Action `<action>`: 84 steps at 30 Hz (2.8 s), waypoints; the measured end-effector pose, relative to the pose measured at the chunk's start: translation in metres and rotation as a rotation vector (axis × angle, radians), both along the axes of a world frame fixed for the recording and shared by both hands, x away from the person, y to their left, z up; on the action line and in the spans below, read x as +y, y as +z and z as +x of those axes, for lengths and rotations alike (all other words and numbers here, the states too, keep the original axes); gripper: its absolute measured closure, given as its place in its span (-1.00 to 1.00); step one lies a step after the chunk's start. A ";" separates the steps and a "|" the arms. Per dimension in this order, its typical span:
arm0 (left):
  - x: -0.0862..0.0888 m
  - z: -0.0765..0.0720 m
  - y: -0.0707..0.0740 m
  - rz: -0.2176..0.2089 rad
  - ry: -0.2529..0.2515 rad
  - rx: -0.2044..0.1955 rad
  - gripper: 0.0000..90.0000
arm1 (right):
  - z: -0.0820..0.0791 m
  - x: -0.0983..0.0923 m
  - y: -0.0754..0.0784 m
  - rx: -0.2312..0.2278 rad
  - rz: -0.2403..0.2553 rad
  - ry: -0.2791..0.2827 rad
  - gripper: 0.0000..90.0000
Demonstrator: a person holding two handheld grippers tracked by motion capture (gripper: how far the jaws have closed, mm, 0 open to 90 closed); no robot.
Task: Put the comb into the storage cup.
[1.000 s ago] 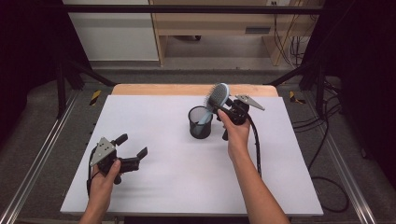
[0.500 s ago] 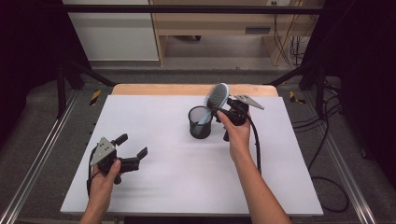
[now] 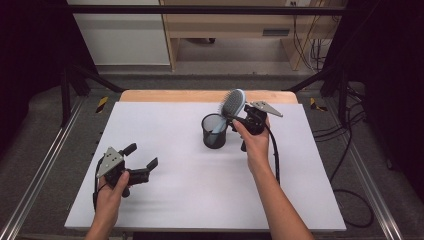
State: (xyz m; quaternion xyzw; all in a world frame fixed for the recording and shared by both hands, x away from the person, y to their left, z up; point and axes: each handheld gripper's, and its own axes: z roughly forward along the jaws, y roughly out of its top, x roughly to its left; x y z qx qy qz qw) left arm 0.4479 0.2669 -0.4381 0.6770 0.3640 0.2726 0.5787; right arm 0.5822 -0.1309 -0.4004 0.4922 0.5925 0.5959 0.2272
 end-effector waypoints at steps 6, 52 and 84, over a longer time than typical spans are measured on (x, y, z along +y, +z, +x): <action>0.000 0.000 0.000 0.002 0.001 0.000 -0.93 | -0.002 0.000 0.002 -0.004 -0.007 0.006 -0.89; 0.002 -0.001 0.001 0.016 0.016 -0.009 -0.94 | -0.032 -0.017 0.018 -0.032 -0.142 0.056 -0.90; 0.014 -0.003 0.003 0.029 0.045 -0.031 -0.95 | -0.066 -0.050 0.035 -0.150 -0.190 0.054 -0.92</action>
